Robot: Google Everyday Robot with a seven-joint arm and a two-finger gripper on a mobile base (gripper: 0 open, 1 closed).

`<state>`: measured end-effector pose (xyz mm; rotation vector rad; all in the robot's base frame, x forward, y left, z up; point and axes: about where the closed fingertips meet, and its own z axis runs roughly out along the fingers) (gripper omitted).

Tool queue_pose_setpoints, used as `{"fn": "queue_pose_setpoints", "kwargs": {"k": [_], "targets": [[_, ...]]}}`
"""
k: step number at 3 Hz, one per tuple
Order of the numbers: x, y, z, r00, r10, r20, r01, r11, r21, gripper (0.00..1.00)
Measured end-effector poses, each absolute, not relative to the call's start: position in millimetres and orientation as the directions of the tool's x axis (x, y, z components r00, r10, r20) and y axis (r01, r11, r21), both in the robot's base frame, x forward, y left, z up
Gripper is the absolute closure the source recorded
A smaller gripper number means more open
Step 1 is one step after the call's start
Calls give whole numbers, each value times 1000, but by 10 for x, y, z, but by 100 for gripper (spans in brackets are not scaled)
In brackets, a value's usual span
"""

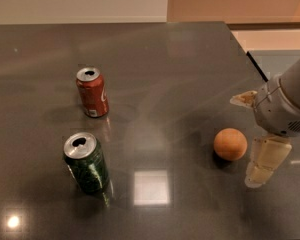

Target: Move orange near green can

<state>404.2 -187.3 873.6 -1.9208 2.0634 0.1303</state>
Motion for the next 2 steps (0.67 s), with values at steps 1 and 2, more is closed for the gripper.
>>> {"fn": "queue_pose_setpoints", "kwargs": {"k": [1,2], "targets": [[4053,-1853,8678,-41,-955,-294,-985,87,-148,0],[4070,-1837,8651,-37,-955,-296,-986,83,-146,4]]}}
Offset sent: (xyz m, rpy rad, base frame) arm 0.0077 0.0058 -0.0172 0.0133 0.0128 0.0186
